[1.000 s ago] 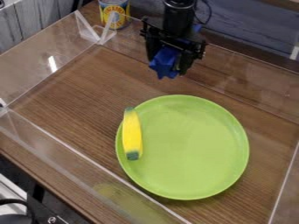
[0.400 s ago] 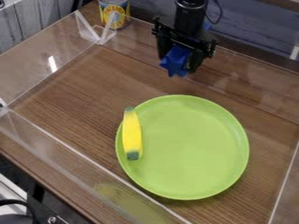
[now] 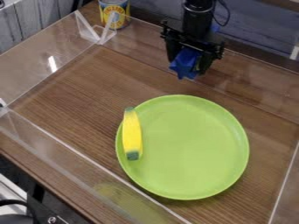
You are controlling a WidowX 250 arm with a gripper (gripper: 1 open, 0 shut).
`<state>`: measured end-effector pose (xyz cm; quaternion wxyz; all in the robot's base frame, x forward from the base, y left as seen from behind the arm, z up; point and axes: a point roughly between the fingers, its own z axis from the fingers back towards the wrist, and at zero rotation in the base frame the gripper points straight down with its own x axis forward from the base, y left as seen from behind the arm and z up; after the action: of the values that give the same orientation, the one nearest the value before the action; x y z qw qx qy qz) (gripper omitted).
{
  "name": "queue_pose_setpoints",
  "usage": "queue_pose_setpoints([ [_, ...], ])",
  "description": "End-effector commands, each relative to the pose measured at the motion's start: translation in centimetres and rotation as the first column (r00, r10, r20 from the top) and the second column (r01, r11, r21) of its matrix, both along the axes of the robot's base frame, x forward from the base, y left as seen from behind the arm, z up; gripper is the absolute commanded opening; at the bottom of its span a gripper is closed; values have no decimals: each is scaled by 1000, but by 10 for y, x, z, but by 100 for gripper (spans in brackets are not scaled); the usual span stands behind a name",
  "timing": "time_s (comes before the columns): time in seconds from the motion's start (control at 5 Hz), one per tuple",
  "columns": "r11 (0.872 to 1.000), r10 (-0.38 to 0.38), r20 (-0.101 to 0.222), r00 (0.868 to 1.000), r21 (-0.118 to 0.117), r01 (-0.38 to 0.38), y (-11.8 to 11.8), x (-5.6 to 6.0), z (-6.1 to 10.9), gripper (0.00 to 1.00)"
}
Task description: Remove the blue object from inside the green plate and put it on the table
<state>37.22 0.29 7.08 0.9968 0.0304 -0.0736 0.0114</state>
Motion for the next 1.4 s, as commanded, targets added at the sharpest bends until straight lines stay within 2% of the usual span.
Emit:
queue_pose_setpoints([
  [0.0,1000,-9,46,999,-27,10,-8,-1,7,0],
  [0.4,996,-13,64,998,-85,18,-17,0,0,0],
  [0.8,992,-19,61,998,-127,27,-23,-1,0,0],
  [1.2,987,-21,63,998,-157,31,-25,-1,1,0],
])
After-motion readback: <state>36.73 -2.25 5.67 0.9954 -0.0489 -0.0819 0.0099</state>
